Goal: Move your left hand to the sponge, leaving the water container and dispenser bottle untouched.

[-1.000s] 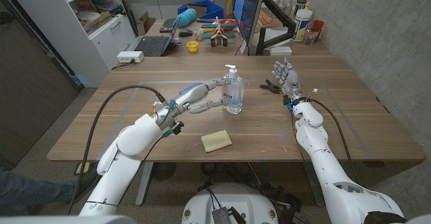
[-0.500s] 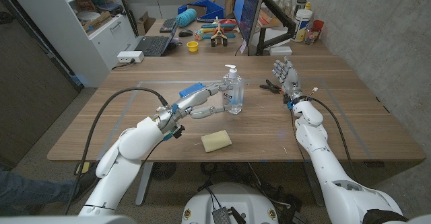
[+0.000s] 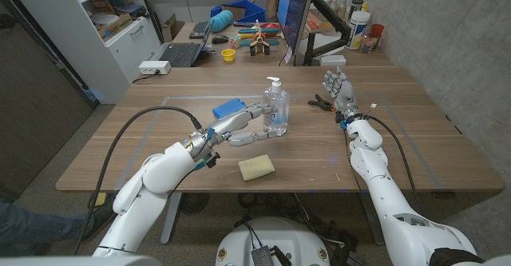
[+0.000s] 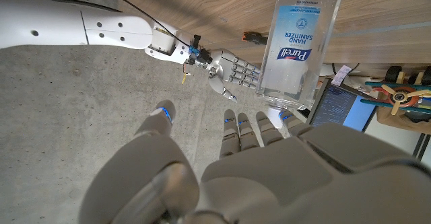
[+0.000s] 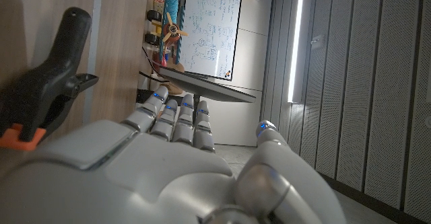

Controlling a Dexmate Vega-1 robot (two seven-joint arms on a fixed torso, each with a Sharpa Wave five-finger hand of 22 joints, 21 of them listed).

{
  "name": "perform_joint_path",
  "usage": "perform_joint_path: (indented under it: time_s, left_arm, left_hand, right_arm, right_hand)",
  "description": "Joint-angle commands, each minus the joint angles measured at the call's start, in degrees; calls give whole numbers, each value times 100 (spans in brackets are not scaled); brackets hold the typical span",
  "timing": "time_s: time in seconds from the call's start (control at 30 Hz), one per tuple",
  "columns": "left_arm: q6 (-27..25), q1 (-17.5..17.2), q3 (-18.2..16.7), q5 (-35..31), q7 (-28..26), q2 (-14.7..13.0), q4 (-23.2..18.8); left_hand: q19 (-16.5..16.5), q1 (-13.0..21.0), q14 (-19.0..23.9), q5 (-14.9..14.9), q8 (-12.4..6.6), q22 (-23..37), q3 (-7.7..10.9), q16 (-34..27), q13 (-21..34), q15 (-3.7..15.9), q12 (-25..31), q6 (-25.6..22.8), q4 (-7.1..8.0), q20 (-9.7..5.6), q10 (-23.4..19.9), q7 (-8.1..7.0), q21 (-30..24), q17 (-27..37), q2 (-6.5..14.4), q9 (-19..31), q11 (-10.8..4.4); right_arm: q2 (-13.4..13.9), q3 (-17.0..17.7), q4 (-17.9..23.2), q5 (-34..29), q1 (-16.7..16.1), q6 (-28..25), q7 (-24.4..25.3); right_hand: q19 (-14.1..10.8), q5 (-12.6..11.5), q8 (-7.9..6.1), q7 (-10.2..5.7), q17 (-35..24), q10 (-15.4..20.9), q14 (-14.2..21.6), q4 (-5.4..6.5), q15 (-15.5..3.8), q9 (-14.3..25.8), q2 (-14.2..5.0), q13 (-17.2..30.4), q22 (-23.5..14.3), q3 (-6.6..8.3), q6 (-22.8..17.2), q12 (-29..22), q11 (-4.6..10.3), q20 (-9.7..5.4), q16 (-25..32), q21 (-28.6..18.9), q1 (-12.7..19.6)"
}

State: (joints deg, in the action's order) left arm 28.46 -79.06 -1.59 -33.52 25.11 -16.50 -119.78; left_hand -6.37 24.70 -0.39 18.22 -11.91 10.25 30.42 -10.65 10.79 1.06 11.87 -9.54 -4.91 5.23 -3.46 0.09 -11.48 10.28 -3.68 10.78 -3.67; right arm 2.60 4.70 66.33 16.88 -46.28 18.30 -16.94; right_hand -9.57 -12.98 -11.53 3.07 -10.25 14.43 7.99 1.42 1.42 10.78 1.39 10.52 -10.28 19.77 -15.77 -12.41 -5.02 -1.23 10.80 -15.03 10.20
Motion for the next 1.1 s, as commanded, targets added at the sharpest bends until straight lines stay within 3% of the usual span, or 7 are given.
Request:
perform_joint_path:
  time_s: [0.03,0.43,1.1]
  left_arm:
    - [45,-84,21,-336,-172,-80,-70]
    - [133,-204,77,-1001,-542,-172,-130]
    - [69,-221,268,-1575,-916,-357,-7]
  left_hand:
    - [-8,48,31,-12,-41,35,13,-34,32,-22,19,-31,-43,45,1,-8,-28,12,1,29,-26]
    - [9,69,54,-20,-43,38,9,-40,34,-5,19,-60,-50,63,-11,-37,-36,18,2,31,-71]
    - [7,109,68,-23,-39,41,10,-39,36,23,23,-81,-64,65,-41,-58,-37,23,10,33,-105]
  right_arm:
    - [-6,-10,67,-7,-20,-25,52]
    - [6,-60,13,-98,30,-3,130]
    - [-21,-76,-119,-205,110,26,204]
  right_hand:
    - [-65,-20,23,12,-21,59,39,-42,13,13,-2,16,-7,15,-34,-4,27,12,-4,17,3]
    - [-74,-21,24,12,-22,70,55,-48,12,13,-6,16,-8,9,-33,-6,27,16,0,35,-2]
    - [-87,-23,27,0,-21,71,57,-61,14,13,-15,17,-10,1,-31,-3,29,16,-3,67,-8]
